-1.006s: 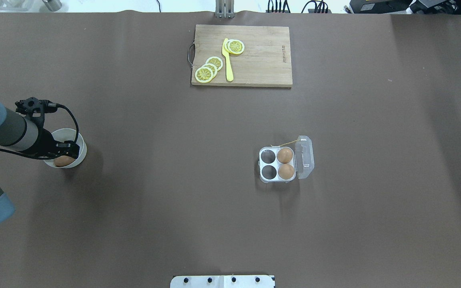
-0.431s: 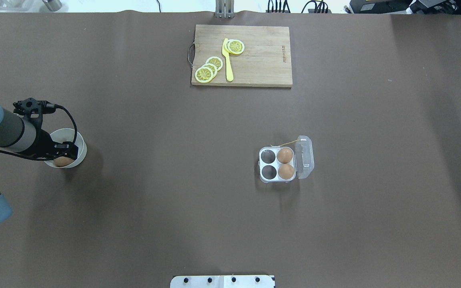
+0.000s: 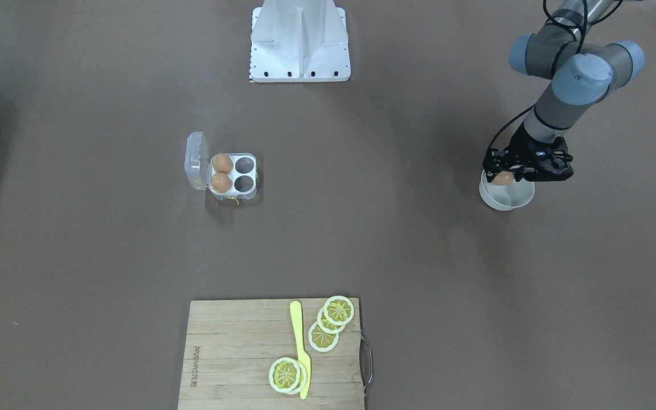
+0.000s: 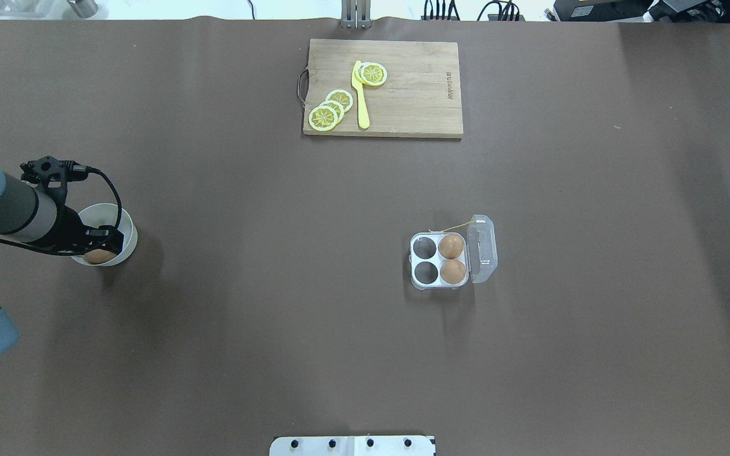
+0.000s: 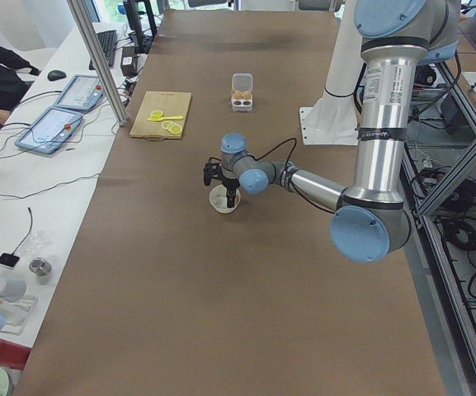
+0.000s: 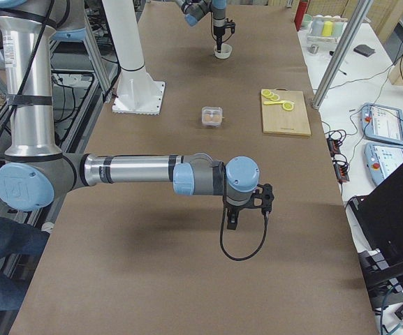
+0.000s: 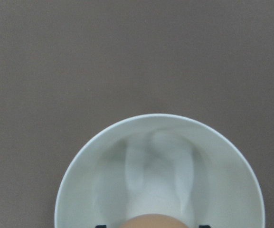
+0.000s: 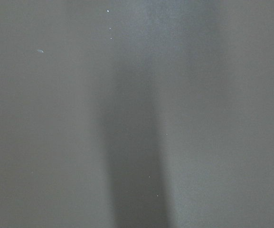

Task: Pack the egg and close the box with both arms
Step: 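Close the left gripper on the brown egg inside the bowl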

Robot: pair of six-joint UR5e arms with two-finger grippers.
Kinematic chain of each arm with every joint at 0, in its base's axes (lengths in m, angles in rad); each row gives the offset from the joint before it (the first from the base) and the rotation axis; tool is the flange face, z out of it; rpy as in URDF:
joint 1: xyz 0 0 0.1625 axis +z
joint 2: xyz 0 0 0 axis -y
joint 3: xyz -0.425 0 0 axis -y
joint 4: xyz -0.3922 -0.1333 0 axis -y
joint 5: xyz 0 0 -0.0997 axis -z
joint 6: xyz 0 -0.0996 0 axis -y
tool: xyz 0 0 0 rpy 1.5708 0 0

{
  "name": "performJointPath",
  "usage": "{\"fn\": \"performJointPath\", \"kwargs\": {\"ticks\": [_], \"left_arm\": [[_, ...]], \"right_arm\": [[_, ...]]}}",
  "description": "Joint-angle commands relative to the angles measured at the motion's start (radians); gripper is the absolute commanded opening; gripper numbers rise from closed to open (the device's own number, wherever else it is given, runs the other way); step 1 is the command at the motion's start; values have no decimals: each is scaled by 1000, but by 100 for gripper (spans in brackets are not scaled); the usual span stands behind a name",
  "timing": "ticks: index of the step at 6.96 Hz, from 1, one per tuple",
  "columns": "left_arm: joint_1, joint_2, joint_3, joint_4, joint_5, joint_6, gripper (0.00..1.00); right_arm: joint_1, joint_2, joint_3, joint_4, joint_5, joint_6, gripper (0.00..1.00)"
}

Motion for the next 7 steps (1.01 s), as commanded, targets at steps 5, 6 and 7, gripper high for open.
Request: {"fn": "performJointPath", "kwargs": {"ticks": [5, 6, 7], "left_arm": [[5, -2, 3, 0, 3, -12, 63], [5, -2, 3, 0, 3, -12, 55], [5, -2, 4, 2, 5, -12, 43]], "right_arm": [[0, 1, 0, 0, 0, 0, 100], [0, 1, 0, 0, 0, 0, 100], [0, 1, 0, 0, 0, 0, 100]]}}
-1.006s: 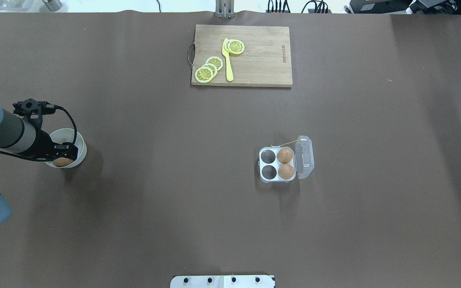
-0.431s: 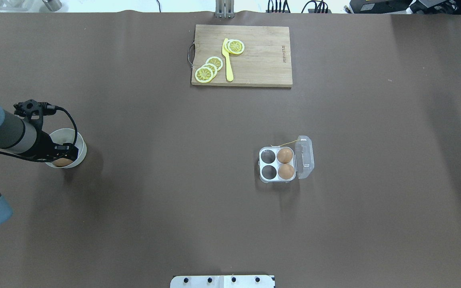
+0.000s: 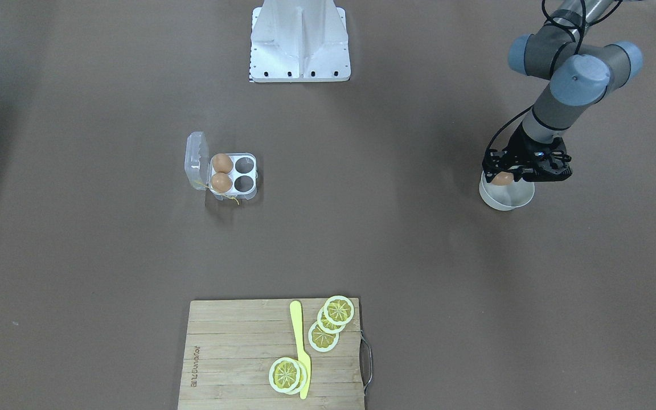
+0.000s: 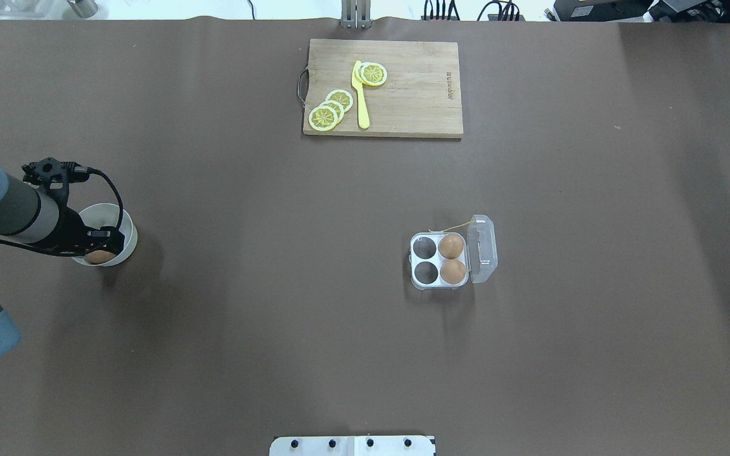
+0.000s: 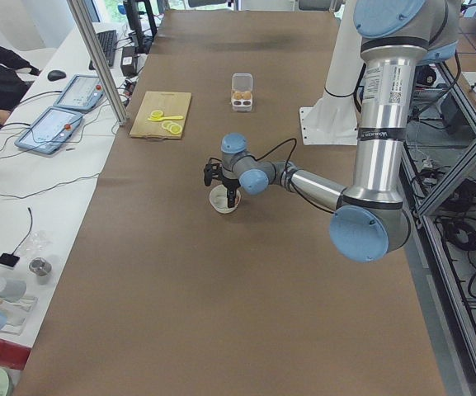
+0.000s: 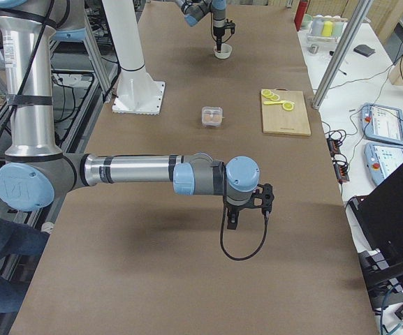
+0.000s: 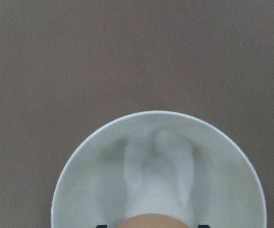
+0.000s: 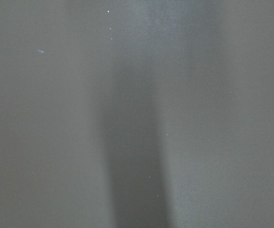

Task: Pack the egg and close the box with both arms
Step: 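Close the left gripper on the brown egg inside the bowl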

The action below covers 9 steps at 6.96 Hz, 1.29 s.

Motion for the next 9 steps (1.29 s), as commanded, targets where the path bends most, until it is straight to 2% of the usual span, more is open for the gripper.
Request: {"fn": "performJointPath", "kwargs": {"ticks": [1, 2, 5, 7, 9], "left_arm": [[0, 0, -3, 1, 1, -1, 36], [-1, 1, -16, 1, 1, -1, 29], [-15, 6, -46, 9, -6, -1, 28], [-52, 6, -50, 10, -8, -2, 19], [-108, 3, -105, 14, -40, -25, 18]], "right_arm": [[0, 0, 0, 0, 2, 0, 100], [0, 6, 0, -1, 0, 0, 100], [0, 8, -2, 0, -2, 0, 100], [0, 9, 0, 0, 0, 2, 100], [0, 15, 0, 0, 2, 18, 100]]}}
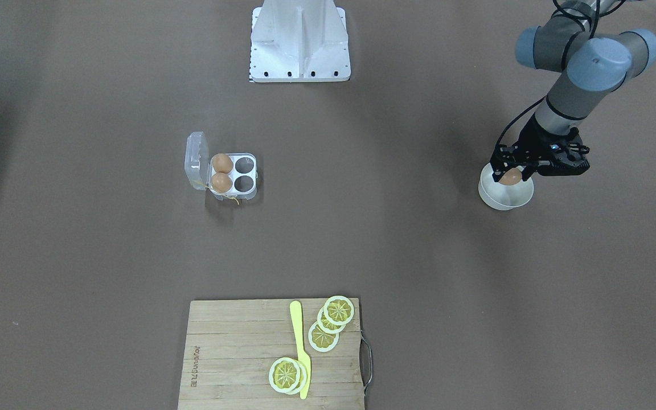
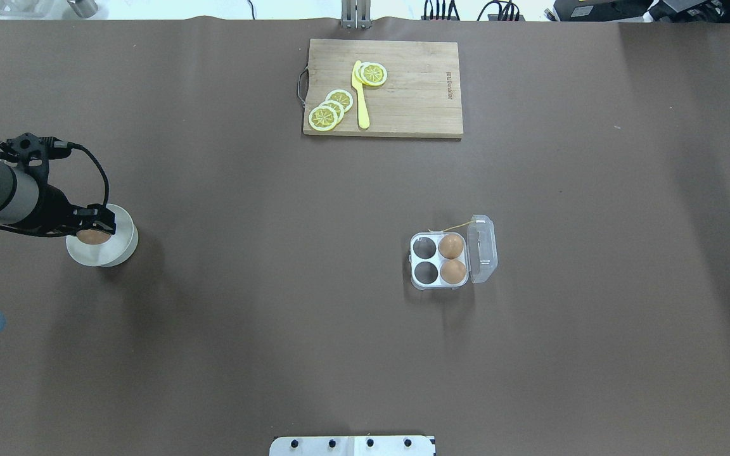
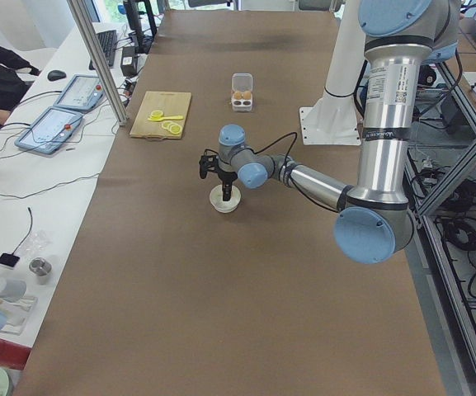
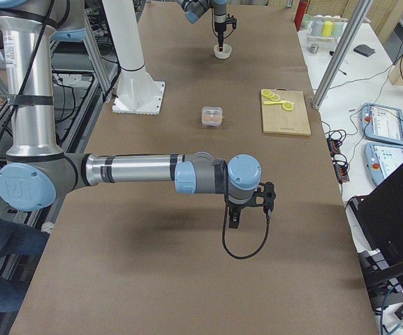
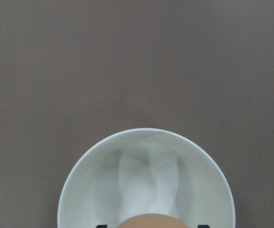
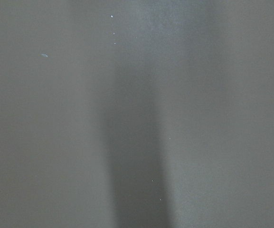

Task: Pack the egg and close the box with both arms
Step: 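Lift the egg out of the bowl and carry it toward the egg box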

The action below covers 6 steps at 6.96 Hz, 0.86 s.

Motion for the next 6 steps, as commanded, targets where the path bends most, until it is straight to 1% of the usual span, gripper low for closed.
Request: {"fn": "performJointPath", "kwargs": {"ticks": [1, 3, 4, 5, 6], "left_arm": [[-36, -44, -45, 0, -30, -133, 18], [-27, -208, -30, -13, -31, -335, 18], [-5, -313, -6, -14, -30, -462, 18], [48, -372, -4, -23, -21, -567, 18], [111, -418, 8, -92, 26, -671, 18]], "right_arm": [[0, 9, 1, 0, 3, 10, 100], [0, 15, 1, 0, 3, 10, 100], [0, 15, 1, 0, 7, 10, 100], [0, 15, 1, 0, 9, 10, 100], [0, 15, 1, 0, 10, 9, 100]]}}
